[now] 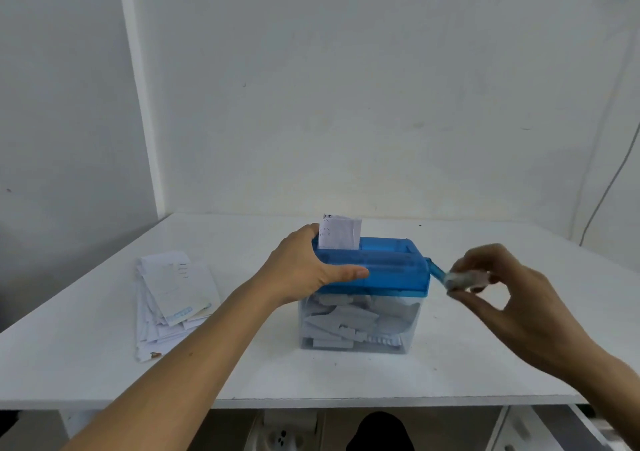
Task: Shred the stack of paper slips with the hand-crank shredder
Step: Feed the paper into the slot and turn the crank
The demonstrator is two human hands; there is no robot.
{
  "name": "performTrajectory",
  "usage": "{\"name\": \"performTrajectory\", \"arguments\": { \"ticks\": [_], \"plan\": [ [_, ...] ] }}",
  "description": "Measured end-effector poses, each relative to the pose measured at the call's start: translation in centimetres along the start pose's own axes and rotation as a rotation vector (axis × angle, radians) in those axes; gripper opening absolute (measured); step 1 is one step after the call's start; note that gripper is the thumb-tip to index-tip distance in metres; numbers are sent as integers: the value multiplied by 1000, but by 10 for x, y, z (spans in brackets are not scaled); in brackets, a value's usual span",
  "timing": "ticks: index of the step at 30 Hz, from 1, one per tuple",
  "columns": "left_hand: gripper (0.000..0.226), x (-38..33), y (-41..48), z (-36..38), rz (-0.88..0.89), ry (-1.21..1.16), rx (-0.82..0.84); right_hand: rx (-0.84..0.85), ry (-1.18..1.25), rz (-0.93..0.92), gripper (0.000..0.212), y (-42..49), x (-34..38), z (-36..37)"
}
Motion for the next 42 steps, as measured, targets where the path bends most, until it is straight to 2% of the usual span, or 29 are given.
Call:
{"name": "performTrajectory", "arguments": {
  "ticks": [4,8,12,15,20,27,33,38,42],
  "plan": [
    [92,0,0,0,15,-26,-13,-152,15,-133,23,18,-4,2],
    [92,-2,-2,0,20,-33,-10,-304,-72,-114,25,38,-17,13],
    [94,-1,-2,0,16,-36,-14,-348,-146,-63,23,51,-29,34],
    [92,0,-2,0,25,-24,-24,-249,-173,48,39,51,-37,52],
    [90,2,0,2,28,4,-35,58,-204,201,60,33,-47,80],
    [80,6,0,3,33,25,-71,226,-163,283,32,0,-41,88],
    [98,12,4,2,12,71,-59,416,-300,237,16,-6,-26,49],
    [90,12,4,2,13,67,-45,395,-343,193,36,-2,-8,18],
    [88,11,5,3,7,68,-51,311,-229,151,24,-3,-12,14]
  ]
}}
Point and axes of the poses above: each hand's wrist, its own y-axis towards the middle knuckle, its own z-axis out of the palm, x = y × z, the point moved 2 cm from there along y, towards the middle knuckle, and after that the axes turned 6 degrees about -x, right-handed, at the moved point
